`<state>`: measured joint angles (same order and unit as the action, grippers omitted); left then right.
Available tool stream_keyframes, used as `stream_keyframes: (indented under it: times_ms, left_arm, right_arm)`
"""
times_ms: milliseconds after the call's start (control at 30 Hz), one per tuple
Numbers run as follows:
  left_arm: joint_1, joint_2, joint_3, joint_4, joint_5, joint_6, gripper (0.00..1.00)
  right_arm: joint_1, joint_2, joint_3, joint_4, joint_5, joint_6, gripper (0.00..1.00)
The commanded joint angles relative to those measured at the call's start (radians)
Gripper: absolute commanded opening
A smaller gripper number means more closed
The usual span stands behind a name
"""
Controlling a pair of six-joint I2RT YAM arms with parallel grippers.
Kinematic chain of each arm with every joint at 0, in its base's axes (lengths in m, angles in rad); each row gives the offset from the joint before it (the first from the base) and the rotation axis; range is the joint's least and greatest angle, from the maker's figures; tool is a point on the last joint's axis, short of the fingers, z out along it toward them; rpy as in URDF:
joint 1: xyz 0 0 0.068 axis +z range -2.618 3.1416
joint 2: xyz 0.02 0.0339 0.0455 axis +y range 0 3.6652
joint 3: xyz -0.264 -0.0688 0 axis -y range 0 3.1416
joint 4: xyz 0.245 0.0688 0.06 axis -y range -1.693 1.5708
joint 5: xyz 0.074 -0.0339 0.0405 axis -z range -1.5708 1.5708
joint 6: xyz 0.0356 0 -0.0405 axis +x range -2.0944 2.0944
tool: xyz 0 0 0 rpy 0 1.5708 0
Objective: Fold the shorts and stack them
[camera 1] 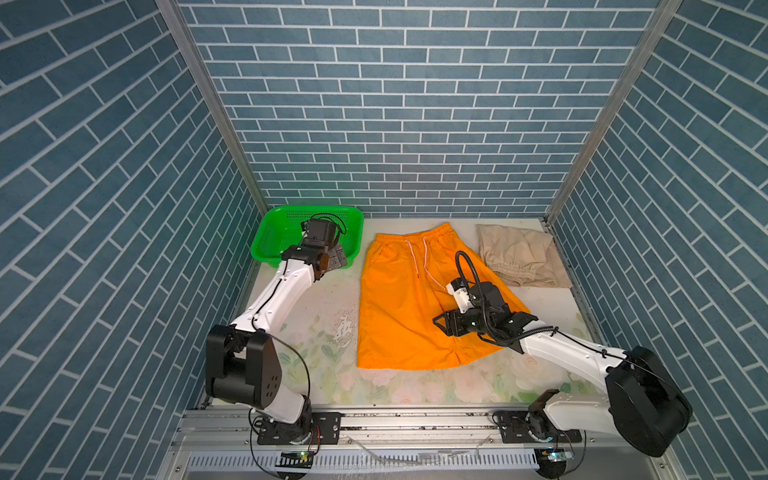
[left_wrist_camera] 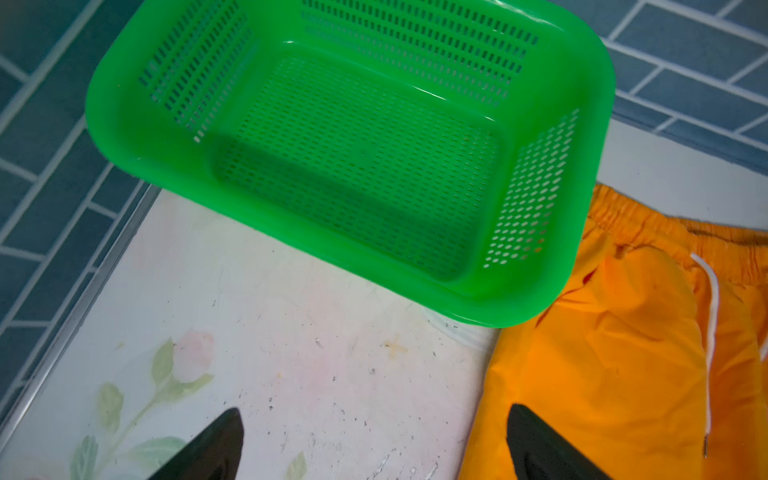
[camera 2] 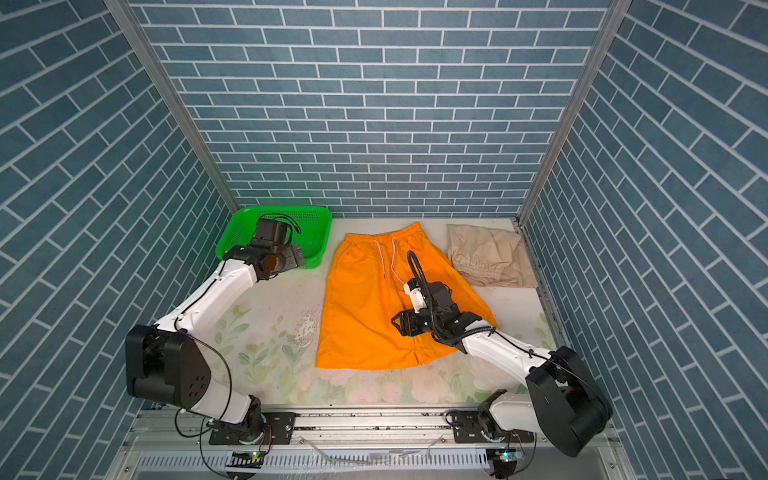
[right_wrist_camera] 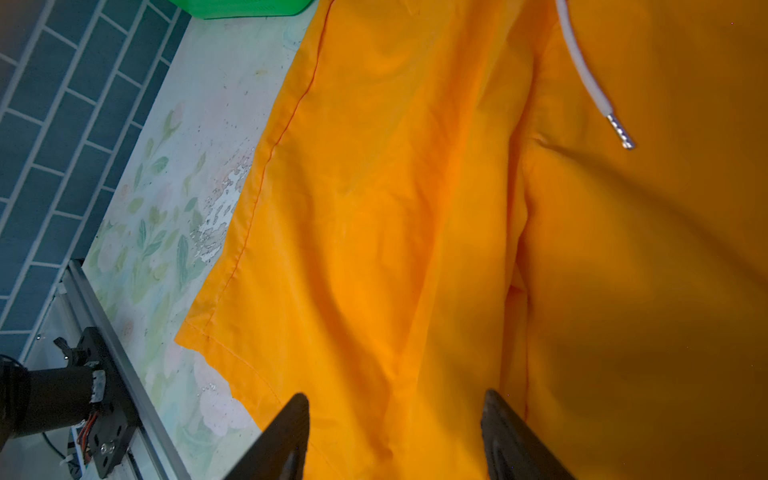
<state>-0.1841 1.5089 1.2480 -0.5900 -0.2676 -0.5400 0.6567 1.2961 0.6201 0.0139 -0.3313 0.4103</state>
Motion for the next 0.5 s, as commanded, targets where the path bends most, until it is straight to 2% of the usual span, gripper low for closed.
stream_keyframes:
  times_ms: [0,300,467]
  left_arm:
    - [0.036,-0.011,-0.042,0.094,-0.022,-0.123,1.00]
    - [0.123,0.085,-0.026,0.180,-0.029,-0.213,1.00]
    - [0.169,0.216,0.034,0.216,0.080,-0.235,1.00]
  right_arm:
    - [0.005,0.026,0.002,0.066,-0.068,-0.039,0.67]
    - [0.005,0.030,-0.023,0.124,-0.122,-0.044,0.67]
    - [0.004,0.023,-0.043,0.147,-0.132,-0.041,0.67]
